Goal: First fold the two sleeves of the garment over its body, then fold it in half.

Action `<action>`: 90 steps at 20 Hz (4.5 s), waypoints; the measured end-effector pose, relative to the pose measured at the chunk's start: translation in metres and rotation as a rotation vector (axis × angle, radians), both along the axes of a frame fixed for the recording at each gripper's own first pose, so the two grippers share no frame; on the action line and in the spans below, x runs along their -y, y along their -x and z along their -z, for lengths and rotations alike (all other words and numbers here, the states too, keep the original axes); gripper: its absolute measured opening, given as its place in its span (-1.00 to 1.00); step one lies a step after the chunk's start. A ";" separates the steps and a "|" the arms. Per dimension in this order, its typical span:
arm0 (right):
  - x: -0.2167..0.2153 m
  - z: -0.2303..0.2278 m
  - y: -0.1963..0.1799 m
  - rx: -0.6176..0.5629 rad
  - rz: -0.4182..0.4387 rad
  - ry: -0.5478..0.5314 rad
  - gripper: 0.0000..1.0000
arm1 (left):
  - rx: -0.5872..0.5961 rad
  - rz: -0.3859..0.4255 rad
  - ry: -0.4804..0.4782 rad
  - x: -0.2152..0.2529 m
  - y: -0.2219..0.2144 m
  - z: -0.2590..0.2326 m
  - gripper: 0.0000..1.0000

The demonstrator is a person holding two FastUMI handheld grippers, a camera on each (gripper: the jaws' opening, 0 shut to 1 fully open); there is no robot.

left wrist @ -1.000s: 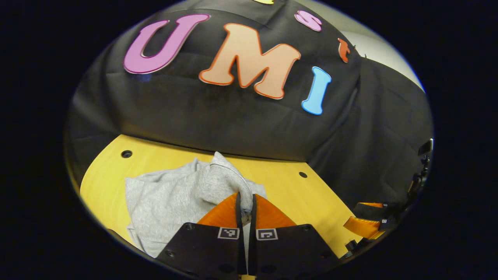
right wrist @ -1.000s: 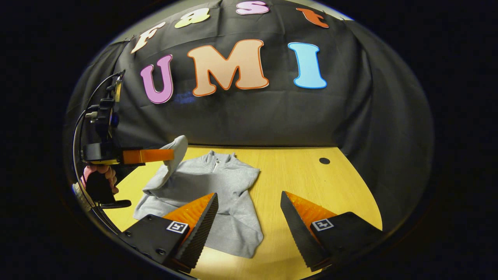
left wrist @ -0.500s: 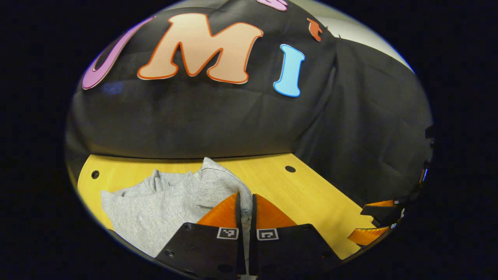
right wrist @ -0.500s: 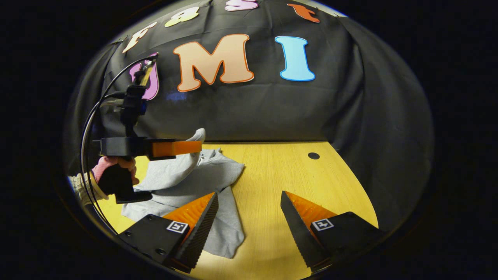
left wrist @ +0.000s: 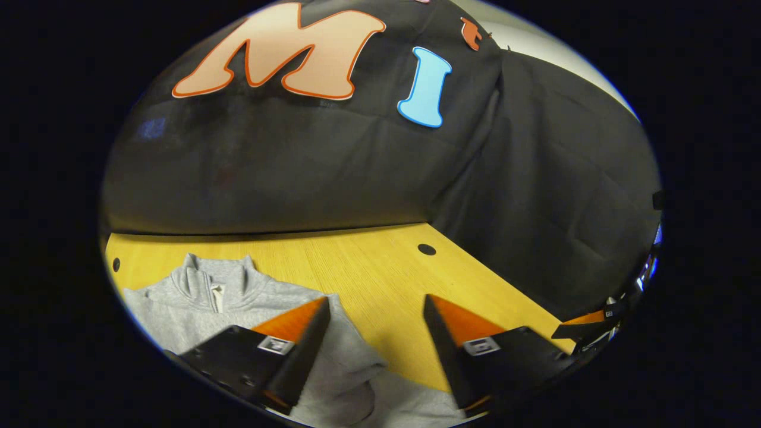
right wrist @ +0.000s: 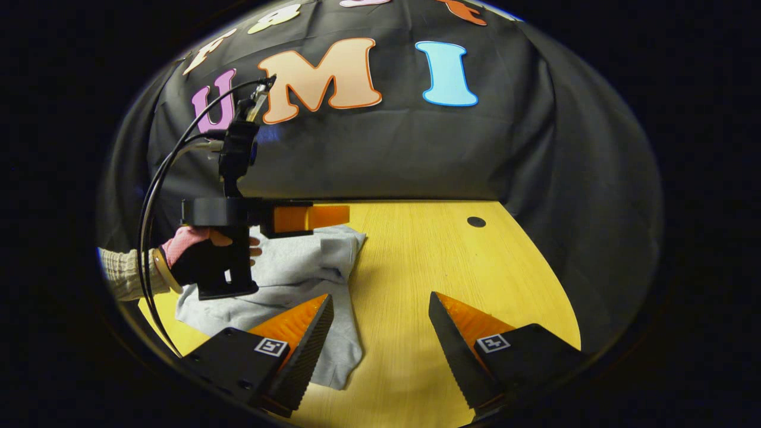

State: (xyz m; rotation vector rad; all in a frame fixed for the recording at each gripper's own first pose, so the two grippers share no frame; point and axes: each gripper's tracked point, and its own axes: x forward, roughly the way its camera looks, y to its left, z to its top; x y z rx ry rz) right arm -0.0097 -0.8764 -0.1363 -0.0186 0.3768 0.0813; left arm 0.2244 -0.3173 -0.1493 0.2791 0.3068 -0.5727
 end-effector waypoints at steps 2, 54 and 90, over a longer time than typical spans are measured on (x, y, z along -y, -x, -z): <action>-0.004 0.009 0.004 -0.013 -0.011 0.003 0.98 | 0.046 -0.033 0.004 -0.014 0.003 -0.014 0.87; -0.108 0.158 0.054 -0.306 -0.236 0.075 -0.92 | -0.159 -0.481 -0.128 -0.356 0.210 0.090 -1.00; -0.133 0.090 -0.155 -0.190 -0.176 -0.109 -0.87 | -0.067 -0.676 0.133 -0.328 0.013 0.029 -0.99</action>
